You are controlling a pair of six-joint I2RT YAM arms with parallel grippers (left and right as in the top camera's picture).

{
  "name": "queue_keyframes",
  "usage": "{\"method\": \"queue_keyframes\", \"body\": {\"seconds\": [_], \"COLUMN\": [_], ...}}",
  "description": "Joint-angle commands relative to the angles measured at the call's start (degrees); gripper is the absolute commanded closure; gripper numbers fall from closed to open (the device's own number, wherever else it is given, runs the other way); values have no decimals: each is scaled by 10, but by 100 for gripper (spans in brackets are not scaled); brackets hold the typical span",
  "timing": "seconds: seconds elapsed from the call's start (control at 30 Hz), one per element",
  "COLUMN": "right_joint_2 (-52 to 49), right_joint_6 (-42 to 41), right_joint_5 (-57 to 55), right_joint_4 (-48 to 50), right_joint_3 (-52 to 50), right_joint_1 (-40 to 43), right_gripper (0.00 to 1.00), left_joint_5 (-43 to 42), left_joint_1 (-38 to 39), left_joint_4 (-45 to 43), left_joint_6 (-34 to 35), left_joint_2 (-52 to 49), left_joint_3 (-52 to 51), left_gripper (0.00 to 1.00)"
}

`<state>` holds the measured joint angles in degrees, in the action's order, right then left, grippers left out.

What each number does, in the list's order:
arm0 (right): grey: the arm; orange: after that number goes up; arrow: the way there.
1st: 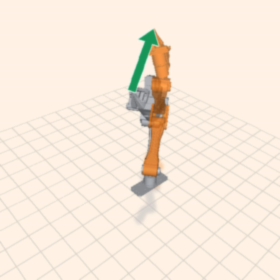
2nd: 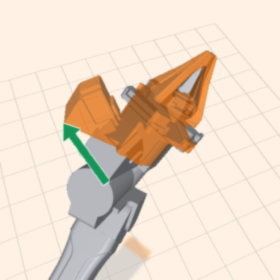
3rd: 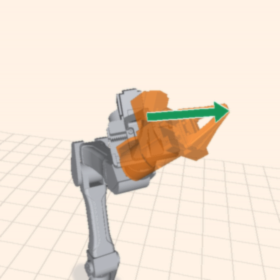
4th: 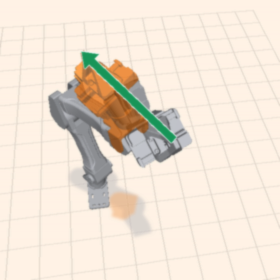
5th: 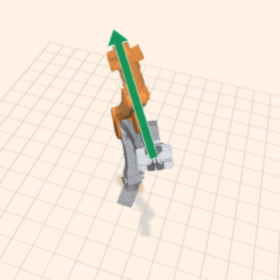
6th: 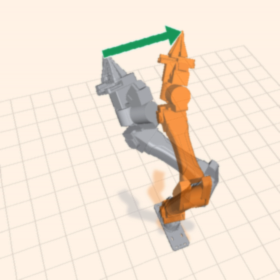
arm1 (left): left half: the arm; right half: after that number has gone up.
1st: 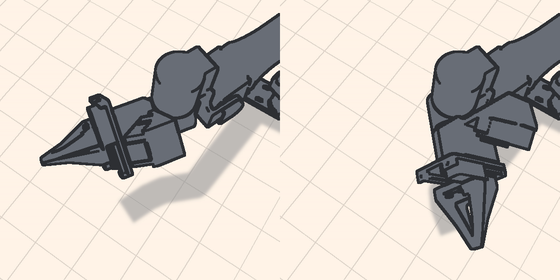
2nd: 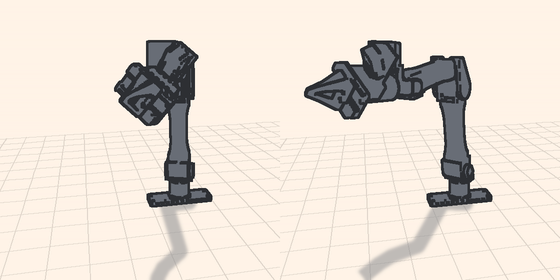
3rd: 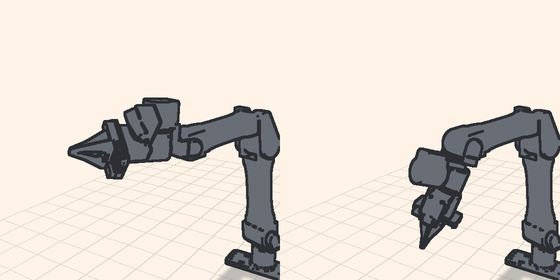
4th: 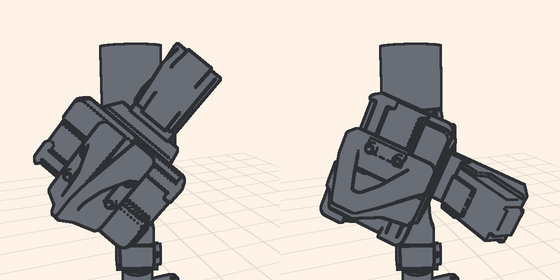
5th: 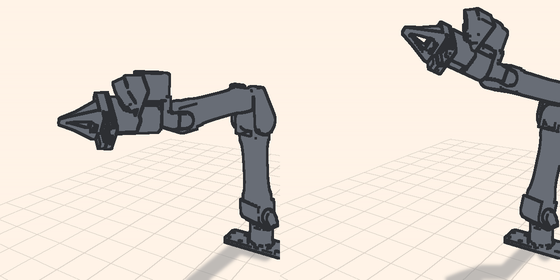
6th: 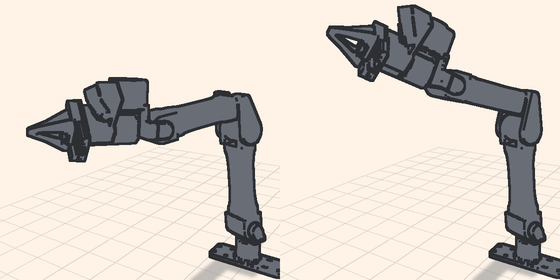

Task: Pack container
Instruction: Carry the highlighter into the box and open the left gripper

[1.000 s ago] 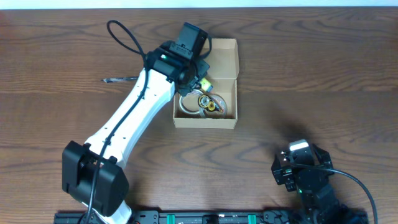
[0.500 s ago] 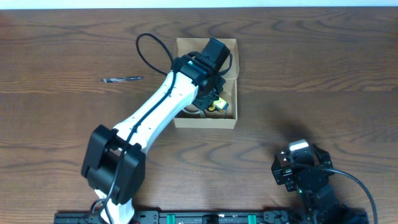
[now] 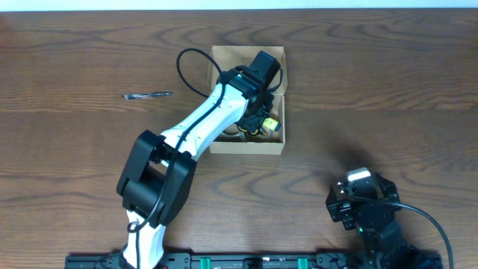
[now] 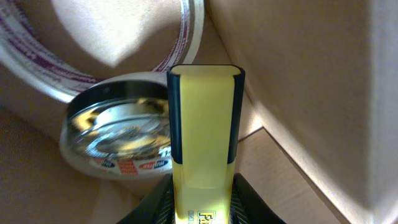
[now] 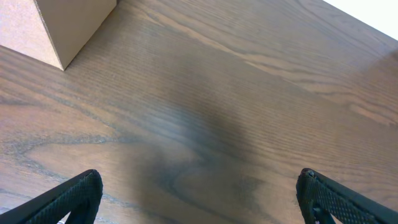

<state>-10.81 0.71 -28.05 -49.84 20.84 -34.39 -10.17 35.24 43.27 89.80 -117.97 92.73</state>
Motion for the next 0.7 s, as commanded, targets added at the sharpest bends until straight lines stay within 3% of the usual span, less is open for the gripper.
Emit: {"method": "queue_keyframes", "body": {"seconds": [0.0,0.2,0.4,0.67], "right_joint_2": [4,4,4,4], "right_joint_6": [6,6,6,7], "right_joint_5": [-6,-6,-6,-6], "right_joint_4": [1,1,1,1], "right_joint_3": [-1,-1,-1,-1], "right_joint_1": [3,3,3,3], "right_gripper": [1,1,1,1], "left_joint_5": [0,3,34,119], "left_joint_1": [-2,-3,-4,-22], "left_joint_4": [-1,-1,-7,24], "left_joint_6": [4,4,4,2], "left_joint_2": [-17,-23,-15,105], "left_joint_3": [10,10,13,19], "left_gripper": [66,50,49,49]}}
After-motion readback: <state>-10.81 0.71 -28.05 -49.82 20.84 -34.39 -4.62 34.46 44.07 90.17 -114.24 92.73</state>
